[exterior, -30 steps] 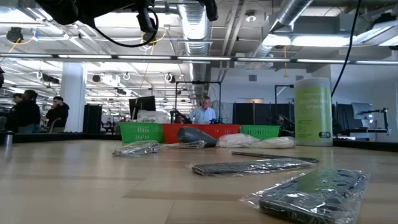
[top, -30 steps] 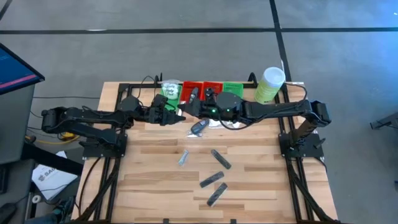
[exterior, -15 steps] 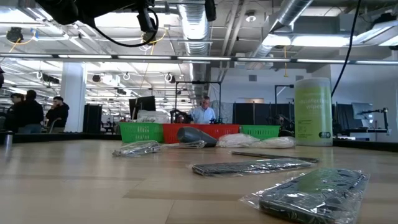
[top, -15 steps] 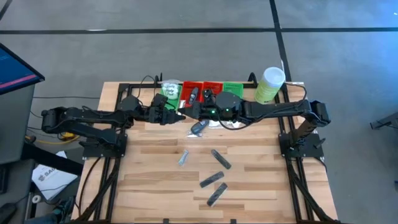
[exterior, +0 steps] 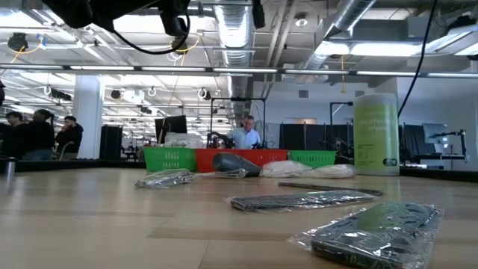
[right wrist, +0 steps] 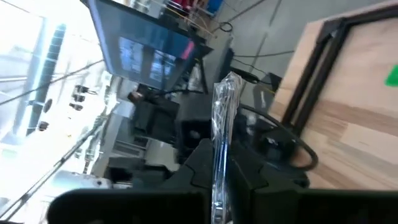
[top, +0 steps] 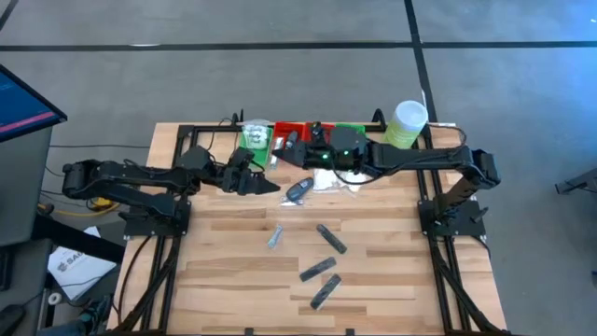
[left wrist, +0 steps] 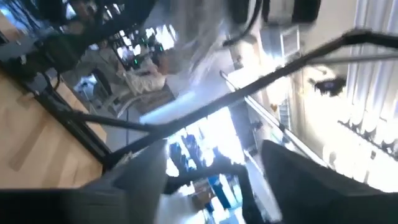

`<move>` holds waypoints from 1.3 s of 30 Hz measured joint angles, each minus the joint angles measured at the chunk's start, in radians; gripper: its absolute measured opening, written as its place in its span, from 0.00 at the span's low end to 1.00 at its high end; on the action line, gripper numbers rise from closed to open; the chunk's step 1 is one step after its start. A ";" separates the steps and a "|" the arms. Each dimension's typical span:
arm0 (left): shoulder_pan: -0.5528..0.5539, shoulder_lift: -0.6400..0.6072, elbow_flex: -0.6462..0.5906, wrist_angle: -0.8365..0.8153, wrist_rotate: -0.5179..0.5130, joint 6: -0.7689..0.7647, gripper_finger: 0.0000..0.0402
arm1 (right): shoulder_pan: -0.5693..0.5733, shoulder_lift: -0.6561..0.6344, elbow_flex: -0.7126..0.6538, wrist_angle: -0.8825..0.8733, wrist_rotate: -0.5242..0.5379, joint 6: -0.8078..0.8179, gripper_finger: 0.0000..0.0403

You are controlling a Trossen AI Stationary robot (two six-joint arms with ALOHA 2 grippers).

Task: Pick & Place Travel size toiletries
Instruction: Put the nail cutter into the right green basket

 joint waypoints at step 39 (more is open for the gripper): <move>-0.206 0.000 -0.002 -0.098 -0.355 0.087 0.93 | -0.680 0.232 0.001 -0.998 -0.207 -0.936 0.03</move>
